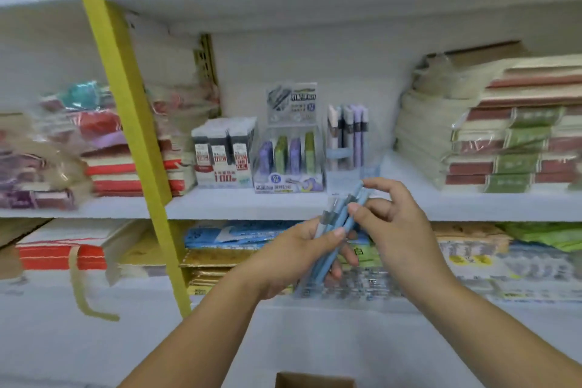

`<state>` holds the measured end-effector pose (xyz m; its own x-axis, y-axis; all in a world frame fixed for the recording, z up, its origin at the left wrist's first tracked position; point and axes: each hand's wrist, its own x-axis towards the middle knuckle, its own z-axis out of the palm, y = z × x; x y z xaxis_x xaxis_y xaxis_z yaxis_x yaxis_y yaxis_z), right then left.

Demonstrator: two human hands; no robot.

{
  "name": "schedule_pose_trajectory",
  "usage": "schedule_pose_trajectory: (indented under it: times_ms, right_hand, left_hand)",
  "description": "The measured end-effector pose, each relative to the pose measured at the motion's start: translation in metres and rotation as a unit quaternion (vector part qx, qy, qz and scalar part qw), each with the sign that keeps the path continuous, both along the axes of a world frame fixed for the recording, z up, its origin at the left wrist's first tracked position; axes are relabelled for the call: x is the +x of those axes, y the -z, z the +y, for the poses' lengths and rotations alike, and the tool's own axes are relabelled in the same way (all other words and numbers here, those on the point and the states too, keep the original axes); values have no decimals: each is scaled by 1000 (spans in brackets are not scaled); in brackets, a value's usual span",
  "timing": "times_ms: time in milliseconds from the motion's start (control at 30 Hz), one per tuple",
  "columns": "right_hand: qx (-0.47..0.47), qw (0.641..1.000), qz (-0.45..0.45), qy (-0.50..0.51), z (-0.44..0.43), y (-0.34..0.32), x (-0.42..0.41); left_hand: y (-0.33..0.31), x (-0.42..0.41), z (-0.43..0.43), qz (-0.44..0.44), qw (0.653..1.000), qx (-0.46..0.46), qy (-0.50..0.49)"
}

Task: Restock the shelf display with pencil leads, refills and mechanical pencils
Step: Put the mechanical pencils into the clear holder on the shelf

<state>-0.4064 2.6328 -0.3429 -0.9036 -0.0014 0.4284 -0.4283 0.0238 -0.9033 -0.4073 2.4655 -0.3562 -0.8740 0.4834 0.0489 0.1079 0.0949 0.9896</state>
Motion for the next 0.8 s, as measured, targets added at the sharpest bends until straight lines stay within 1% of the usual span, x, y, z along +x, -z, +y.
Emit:
schedule_pose_trajectory:
  times_ms: [67,133,233,267,367,433,467,533,633,733,800]
  right_hand:
    - [-12,1000,21,19,2,-21,-7]
    - [2,999,45,20,5,-38,-16]
    - [45,996,74,21,8,-56,-35]
    - [46,995,86,34,10,-61,-41]
    - [-18,985,144,90,21,-80,-58]
    - [-40,971,200,126,32,-95,-67]
    - [-28,963,227,143,36,-100,-71]
    - [34,951,253,174,41,-102,-81]
    - [125,942,246,190,39,-93,-97]
    - [170,942,234,173,34,-83,-106]
    - [187,938,237,172,32,-81,-108]
  left_hand:
    - [-18,-9,6,45,999,2,-27]
    - [-34,-19,12,84,995,2,-53]
    - [-47,-35,21,106,990,15,-88]
    - [-49,-39,23,105,989,27,-99]
    - [-50,-54,24,104,980,65,-159]
    - [-50,-64,18,124,968,59,-209]
    - [-50,-69,15,134,963,54,-227]
    - [-49,-78,10,137,958,70,-244]
    - [-47,-87,4,123,957,92,-245]
    - [-45,-92,1,92,961,123,-228]
    - [-44,-93,0,87,962,134,-222]
